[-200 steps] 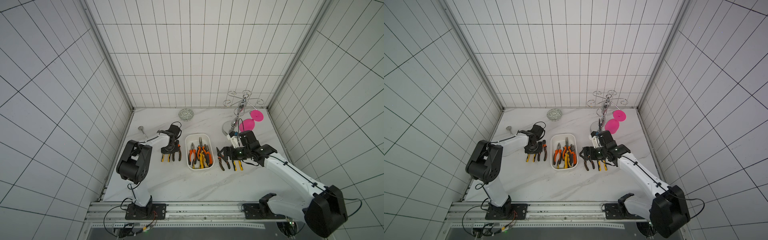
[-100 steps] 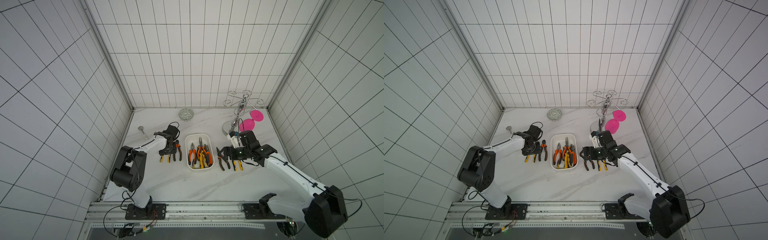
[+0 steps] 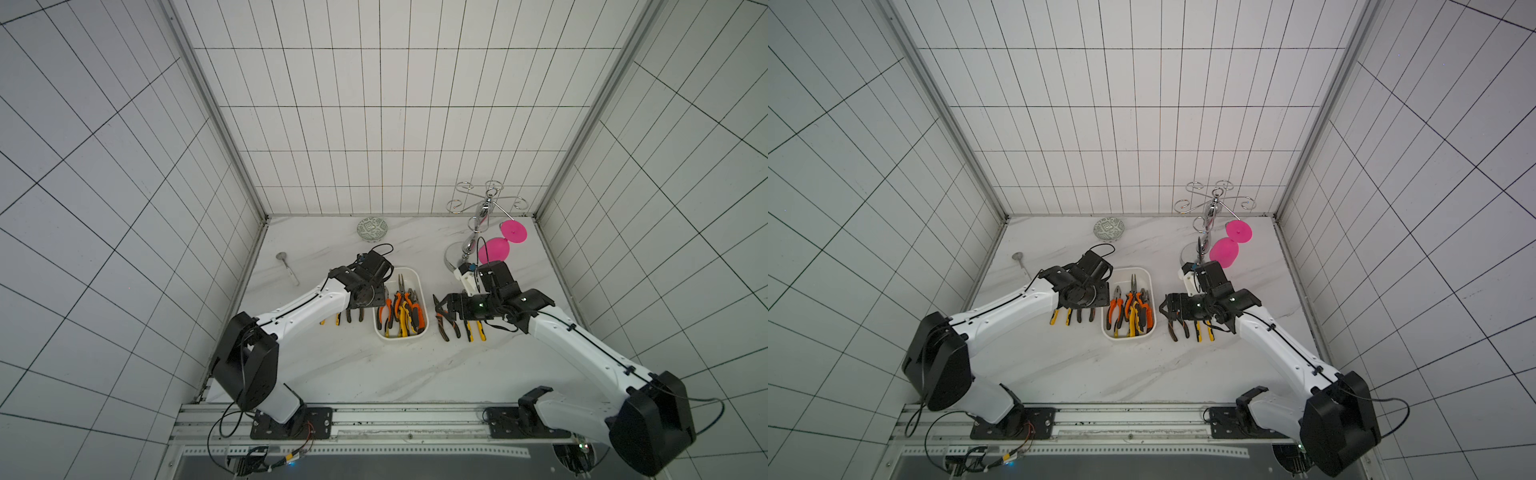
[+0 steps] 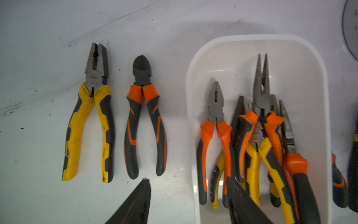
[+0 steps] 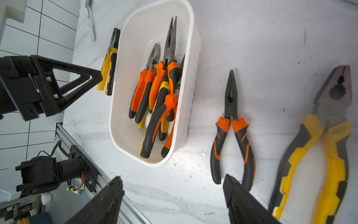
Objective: Take the pliers out of the storage box
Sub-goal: Place the pliers at the center of the board, then adjust the pliers in the storage box.
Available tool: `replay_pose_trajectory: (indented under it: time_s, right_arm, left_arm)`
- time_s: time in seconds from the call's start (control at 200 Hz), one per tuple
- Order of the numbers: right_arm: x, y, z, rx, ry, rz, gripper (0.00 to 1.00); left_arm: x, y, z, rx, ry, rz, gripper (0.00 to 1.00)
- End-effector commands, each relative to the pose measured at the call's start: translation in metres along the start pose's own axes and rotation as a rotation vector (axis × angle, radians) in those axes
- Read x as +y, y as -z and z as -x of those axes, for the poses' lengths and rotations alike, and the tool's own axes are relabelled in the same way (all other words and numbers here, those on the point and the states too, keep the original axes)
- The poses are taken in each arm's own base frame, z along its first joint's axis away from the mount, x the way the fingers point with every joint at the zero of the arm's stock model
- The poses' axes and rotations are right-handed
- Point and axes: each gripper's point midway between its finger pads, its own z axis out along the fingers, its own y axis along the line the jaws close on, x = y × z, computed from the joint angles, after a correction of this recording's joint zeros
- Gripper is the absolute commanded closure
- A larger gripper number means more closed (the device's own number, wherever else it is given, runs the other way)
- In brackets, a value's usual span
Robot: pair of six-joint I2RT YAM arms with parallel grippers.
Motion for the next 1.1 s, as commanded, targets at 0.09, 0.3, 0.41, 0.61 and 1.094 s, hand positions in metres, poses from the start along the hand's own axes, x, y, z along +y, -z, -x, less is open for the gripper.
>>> replay_pose_trajectory:
  time_s: [0.09, 0.3, 0.41, 0.61, 1.094]
  right_arm:
    - [0.018, 0.013, 0.018, -0.048, 0.040, 0.030, 0.16]
    - [0.015, 0.014, 0.016, -0.054, 0.042, 0.019, 0.16]
    - [0.015, 0.015, 0.016, -0.056, 0.043, 0.017, 0.16]
    - [0.014, 0.014, 0.015, -0.053, 0.043, 0.016, 0.16]
    - [0.013, 0.011, 0.015, -0.043, 0.042, 0.011, 0.16]
  left_arm:
    - [-0.023, -0.022, -0.008, 0.062, -0.032, 0.028, 0.56]
    - [-0.029, -0.051, -0.013, 0.104, -0.089, 0.069, 0.71]
    - [-0.029, -0.065, -0.017, 0.128, -0.116, 0.097, 0.72]
    - [-0.018, -0.086, -0.029, 0.161, -0.163, 0.174, 0.72]
    - [-0.015, -0.091, -0.045, 0.198, -0.191, 0.189, 0.75]
